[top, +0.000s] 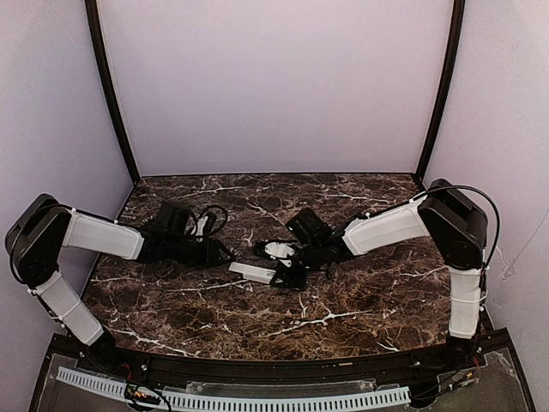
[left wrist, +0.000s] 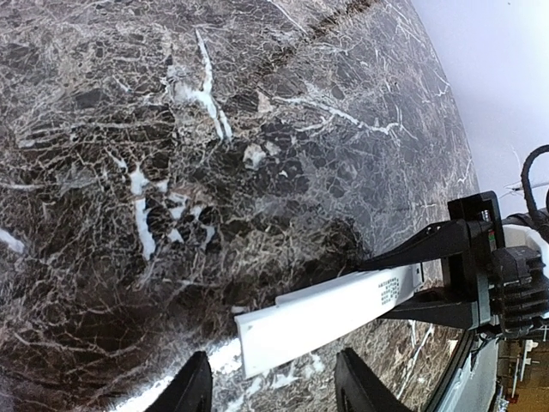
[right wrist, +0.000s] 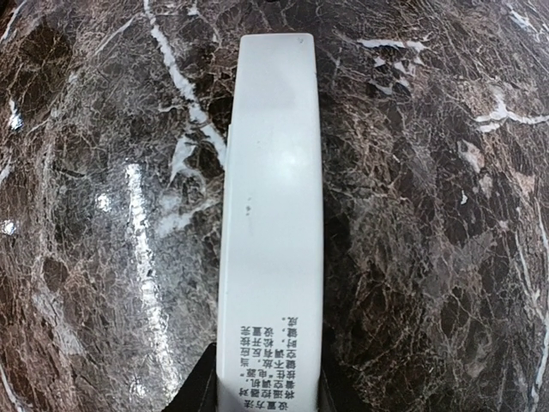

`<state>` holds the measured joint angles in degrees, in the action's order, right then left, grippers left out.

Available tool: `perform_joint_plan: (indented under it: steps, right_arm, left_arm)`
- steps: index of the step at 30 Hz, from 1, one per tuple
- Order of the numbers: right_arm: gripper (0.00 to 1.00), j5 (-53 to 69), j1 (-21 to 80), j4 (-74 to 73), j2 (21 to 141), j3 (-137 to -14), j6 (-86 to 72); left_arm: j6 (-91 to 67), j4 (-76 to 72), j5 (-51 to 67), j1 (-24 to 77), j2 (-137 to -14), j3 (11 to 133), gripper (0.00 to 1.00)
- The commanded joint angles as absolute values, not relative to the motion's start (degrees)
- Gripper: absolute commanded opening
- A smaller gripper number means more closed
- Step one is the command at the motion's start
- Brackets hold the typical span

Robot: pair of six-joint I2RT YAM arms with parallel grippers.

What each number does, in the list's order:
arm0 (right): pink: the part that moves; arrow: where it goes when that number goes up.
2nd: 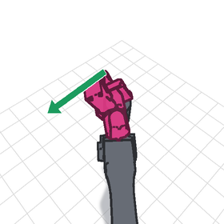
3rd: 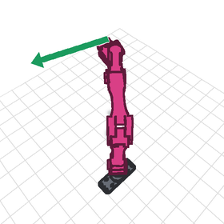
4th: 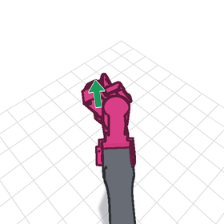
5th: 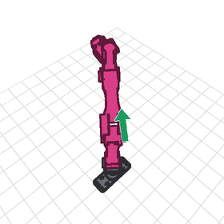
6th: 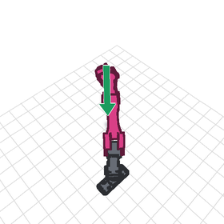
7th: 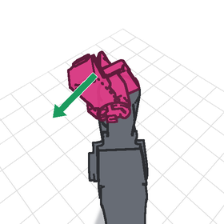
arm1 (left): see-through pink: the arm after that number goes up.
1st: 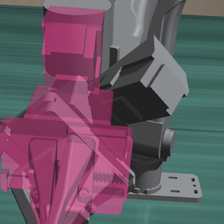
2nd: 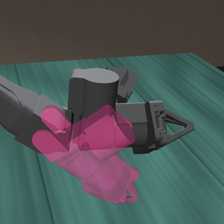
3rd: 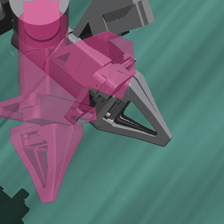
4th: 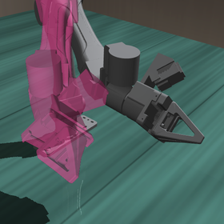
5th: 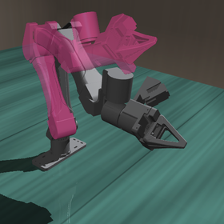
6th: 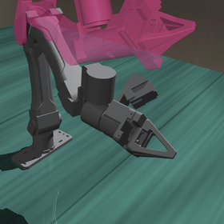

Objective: Load the batteries into the remote control
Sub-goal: Move the remote control without the battery cover to the center of the board, then adjust the battery cover of the remote control without the battery cover.

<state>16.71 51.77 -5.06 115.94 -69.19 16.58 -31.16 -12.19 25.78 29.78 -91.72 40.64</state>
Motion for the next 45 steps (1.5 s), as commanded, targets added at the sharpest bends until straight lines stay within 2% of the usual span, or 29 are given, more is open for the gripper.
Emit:
perform_joint_plan:
  steps: [1, 12, 21, 30, 37, 45]
  right_arm:
    - [0.25, 14.8, 51.2, -6.2, 117.9, -68.1, 15.6]
    - [0.29, 15.2, 51.2, -7.4, 118.4, -68.7, 15.6]
    - [0.38, 15.7, 51.2, -8.1, 118.6, -69.1, 15.5]
    - [0.39, 15.7, 51.2, -8.9, 118.8, -69.9, 15.6]
    - [0.44, 15.9, 51.2, -9.6, 119.0, -70.6, 15.8]
    - [0.43, 16.1, 51.2, -9.8, 119.1, -70.5, 16.1]
  left_arm:
    - [-32.0, -12.6, 26.8, 29.4, -92.3, 40.0, 0.48]
    - [-31.3, -12.0, 27.8, 29.6, -95.5, 41.7, 0.45]
    - [-30.2, -10.9, 27.2, 31.5, -97.4, 43.7, 0.34]
    - [-29.5, -9.6, 26.8, 32.6, -97.9, 45.0, 0.25]
    - [-28.5, -8.6, 26.6, 33.6, -98.3, 46.1, 0.22]
    - [-27.9, -8.0, 26.8, 34.6, -98.8, 47.2, 0.18]
